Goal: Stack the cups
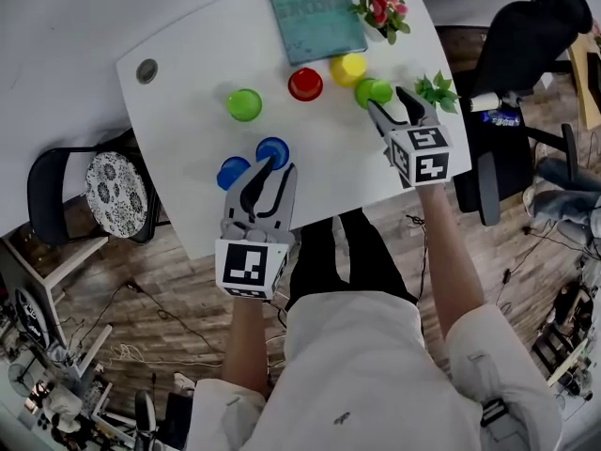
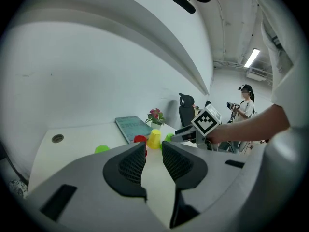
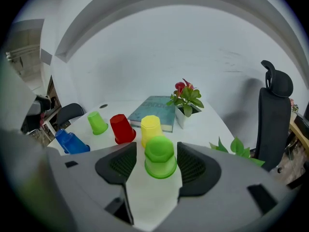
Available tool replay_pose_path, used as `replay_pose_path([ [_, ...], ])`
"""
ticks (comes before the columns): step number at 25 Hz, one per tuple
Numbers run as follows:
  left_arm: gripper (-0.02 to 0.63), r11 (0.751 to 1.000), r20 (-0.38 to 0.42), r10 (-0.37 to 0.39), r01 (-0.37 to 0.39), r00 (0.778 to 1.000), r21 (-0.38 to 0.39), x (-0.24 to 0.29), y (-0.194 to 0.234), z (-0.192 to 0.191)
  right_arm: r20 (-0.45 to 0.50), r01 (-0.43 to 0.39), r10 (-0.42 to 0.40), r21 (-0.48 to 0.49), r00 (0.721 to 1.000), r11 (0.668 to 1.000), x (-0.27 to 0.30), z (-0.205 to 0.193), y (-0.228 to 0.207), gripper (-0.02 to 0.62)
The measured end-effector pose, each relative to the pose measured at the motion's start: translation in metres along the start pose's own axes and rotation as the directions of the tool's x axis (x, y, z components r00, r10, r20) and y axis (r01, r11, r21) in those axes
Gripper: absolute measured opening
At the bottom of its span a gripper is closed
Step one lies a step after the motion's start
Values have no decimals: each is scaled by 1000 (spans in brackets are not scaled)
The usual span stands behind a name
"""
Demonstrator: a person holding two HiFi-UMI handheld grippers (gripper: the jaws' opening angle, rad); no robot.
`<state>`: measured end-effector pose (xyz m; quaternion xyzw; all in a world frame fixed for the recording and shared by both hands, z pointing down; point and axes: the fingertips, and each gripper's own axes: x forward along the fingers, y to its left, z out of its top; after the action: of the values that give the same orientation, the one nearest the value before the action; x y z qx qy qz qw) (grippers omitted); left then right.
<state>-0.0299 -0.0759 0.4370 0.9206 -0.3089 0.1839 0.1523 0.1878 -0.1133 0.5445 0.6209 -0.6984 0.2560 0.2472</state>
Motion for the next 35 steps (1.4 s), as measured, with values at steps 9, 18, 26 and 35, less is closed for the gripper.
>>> replay_pose_path([
  [9,114,1000,-15,19,-19,1000,-3,2,-3,-9,-4,-12,12,-34,1000,999,6,-5,-4,207],
  [18,114,999,-15,31,-31,999,-15,1,-5,-10,9,-33,34,-73,999,997,-7,0,2,202],
  [26,114,999,-4,36,-36,999,-21,-2,-4,-11,30,-69,73,-108,997,992,-26,10,22,201],
  [35,114,998,-1,53,-53,999,-28,-14,5,-14,22,-126,130,-132,991,983,-32,4,65,199],
])
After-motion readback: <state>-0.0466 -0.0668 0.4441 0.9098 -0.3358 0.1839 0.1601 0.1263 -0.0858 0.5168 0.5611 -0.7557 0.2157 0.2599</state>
